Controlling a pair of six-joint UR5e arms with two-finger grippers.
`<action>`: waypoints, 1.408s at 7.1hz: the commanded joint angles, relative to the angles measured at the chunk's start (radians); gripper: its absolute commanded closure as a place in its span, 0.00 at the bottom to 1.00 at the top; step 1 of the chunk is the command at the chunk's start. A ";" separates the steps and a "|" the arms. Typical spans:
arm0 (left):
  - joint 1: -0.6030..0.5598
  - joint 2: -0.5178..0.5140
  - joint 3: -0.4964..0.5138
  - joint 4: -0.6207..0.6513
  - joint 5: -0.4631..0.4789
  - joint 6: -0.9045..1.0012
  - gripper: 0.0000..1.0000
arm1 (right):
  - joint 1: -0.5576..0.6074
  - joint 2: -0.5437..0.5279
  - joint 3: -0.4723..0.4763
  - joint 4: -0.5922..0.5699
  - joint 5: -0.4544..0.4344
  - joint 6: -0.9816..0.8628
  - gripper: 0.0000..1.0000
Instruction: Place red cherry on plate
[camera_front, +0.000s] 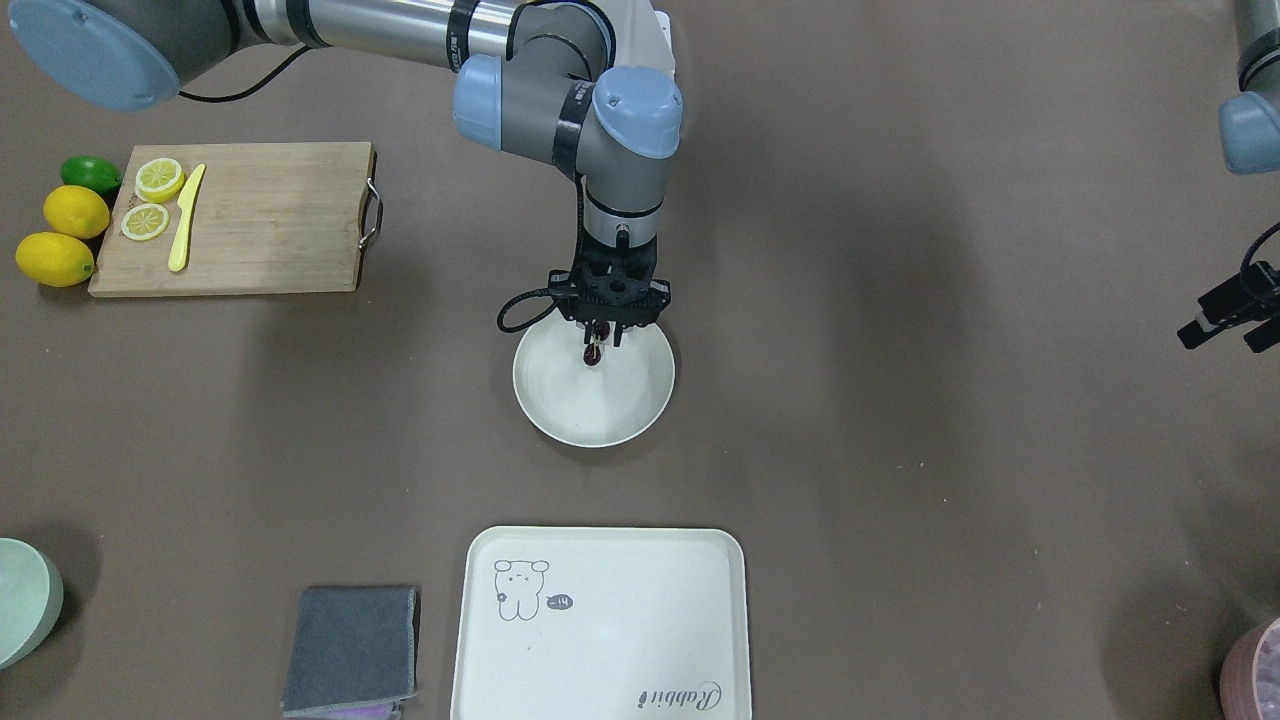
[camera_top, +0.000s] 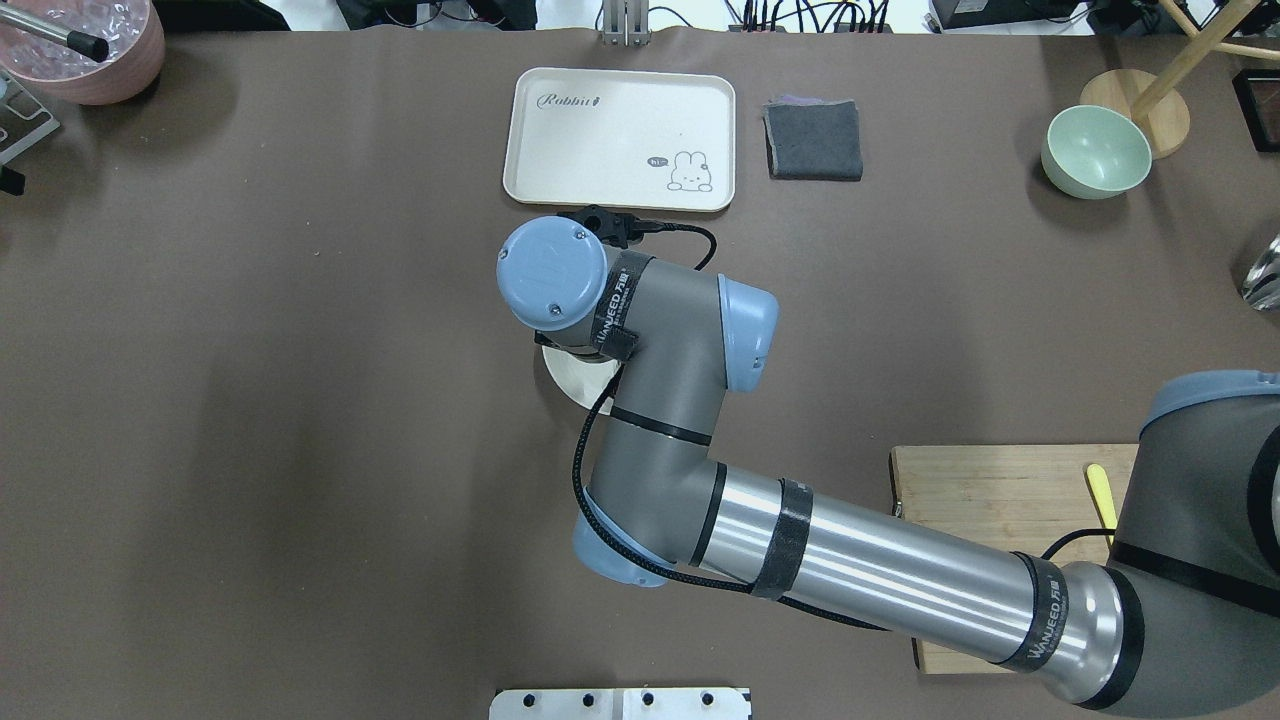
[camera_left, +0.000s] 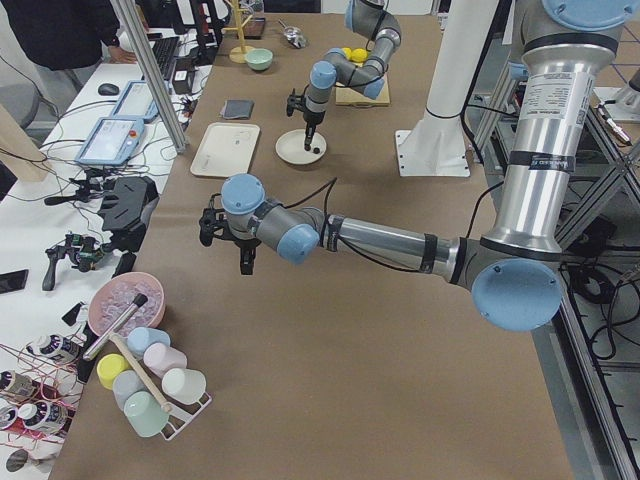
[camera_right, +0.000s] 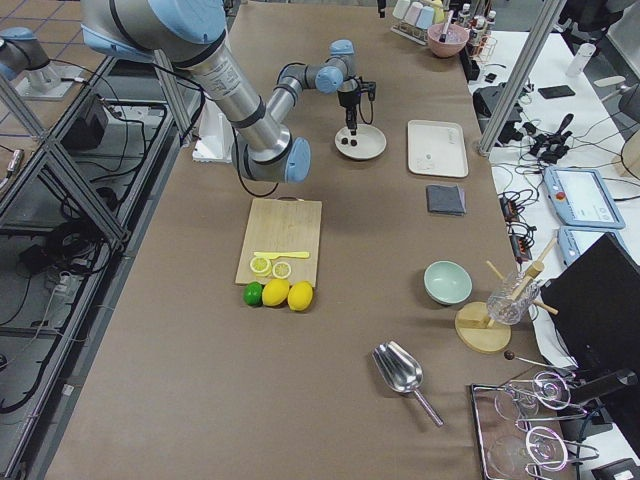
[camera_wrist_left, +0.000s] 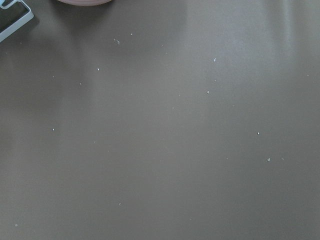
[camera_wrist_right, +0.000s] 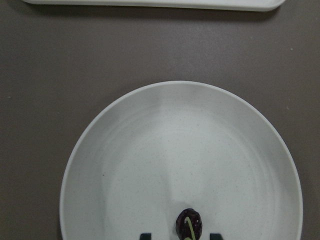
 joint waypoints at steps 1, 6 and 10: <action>-0.001 -0.001 0.001 0.002 -0.001 0.000 0.02 | 0.061 -0.040 0.132 -0.034 0.080 -0.010 0.01; -0.046 0.059 0.030 0.026 -0.012 0.163 0.02 | 0.625 -0.490 0.472 -0.171 0.545 -0.707 0.01; -0.180 0.062 -0.007 0.305 -0.029 0.473 0.02 | 0.975 -0.785 0.472 -0.174 0.693 -1.221 0.01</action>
